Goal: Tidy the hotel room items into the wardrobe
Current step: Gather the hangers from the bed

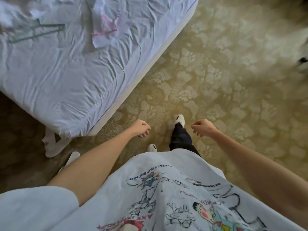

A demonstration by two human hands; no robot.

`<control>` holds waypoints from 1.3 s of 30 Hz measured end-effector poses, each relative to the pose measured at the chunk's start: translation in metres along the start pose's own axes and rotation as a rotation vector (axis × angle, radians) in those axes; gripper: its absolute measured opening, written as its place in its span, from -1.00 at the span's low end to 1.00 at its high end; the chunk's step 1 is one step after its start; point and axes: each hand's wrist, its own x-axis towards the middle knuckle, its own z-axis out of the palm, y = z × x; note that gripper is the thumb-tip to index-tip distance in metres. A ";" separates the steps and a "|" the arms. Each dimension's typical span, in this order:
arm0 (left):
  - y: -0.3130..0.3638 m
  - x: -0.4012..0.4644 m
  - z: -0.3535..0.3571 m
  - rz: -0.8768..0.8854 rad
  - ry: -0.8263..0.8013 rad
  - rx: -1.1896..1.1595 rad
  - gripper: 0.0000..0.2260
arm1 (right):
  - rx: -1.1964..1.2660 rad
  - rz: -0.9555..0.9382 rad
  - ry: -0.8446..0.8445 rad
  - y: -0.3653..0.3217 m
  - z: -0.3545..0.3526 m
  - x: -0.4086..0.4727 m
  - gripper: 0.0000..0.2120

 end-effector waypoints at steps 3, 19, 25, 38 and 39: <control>0.061 0.046 -0.016 -0.001 0.010 -0.024 -0.87 | -0.015 0.041 -0.030 0.004 -0.052 0.045 -0.79; 0.230 0.152 -0.155 -0.159 0.408 -0.417 -0.84 | -0.382 -0.411 -0.235 -0.296 -0.250 0.252 -0.80; 0.177 0.167 -0.183 -0.389 0.493 -0.748 -0.86 | -0.506 -0.653 -0.384 -0.456 -0.210 0.289 -0.83; 0.215 0.247 -0.358 -0.427 0.566 -0.968 -0.82 | -0.800 -0.614 -0.408 -0.641 -0.257 0.402 -0.85; 0.223 0.252 -0.372 -0.423 0.578 -0.977 -0.83 | -0.819 -0.602 -0.401 -0.651 -0.262 0.411 -0.85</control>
